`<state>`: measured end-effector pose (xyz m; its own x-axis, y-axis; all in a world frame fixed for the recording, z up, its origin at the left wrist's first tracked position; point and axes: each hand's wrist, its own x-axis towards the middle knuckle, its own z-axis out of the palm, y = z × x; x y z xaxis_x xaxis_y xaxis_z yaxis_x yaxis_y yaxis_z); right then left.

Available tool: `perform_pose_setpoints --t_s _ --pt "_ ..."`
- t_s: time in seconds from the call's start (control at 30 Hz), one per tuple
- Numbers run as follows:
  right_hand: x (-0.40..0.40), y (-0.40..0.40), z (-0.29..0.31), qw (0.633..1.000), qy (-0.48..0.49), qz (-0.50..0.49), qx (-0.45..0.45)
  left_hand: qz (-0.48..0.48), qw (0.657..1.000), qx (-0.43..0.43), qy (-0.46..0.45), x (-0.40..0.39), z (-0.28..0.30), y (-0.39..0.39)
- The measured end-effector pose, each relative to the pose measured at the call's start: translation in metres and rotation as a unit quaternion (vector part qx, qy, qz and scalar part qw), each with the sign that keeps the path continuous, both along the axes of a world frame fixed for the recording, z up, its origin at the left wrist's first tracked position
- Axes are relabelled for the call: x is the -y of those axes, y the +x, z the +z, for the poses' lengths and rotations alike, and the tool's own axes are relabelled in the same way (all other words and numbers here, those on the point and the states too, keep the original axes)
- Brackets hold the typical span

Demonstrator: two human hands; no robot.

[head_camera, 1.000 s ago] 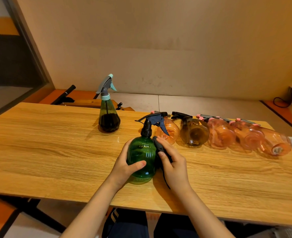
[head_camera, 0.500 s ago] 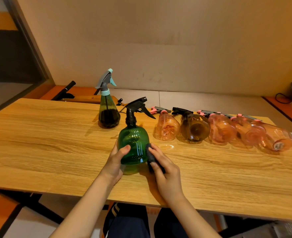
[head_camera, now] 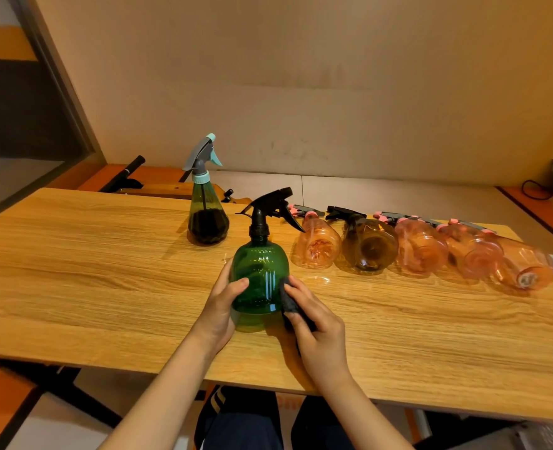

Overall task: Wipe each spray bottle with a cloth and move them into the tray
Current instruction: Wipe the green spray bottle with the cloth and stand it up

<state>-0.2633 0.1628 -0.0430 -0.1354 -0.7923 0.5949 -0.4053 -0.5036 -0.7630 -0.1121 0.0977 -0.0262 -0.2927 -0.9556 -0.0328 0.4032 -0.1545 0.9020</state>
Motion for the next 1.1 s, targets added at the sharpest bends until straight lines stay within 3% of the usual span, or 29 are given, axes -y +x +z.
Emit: perform_pose_setpoints --t_s 0.37,0.63,0.83,1.1 --pt "-0.001 0.001 0.001 0.999 -0.022 -0.019 -0.033 -0.013 0.998 0.054 -0.014 -0.003 0.003 -0.005" --pt "0.017 -0.008 0.026 0.999 -0.018 0.006 -0.028 -0.028 0.998 0.044 -0.037 -0.002 0.0 -0.004" --pt "0.033 -0.02 0.048 0.997 -0.002 0.018 -0.072 -0.065 0.99 0.105 -0.076 -0.003 0.001 -0.005" --pt "0.025 -0.017 0.031 0.997 0.068 0.004 0.029 -0.071 0.991 0.095 -0.059 0.0 -0.001 -0.004"
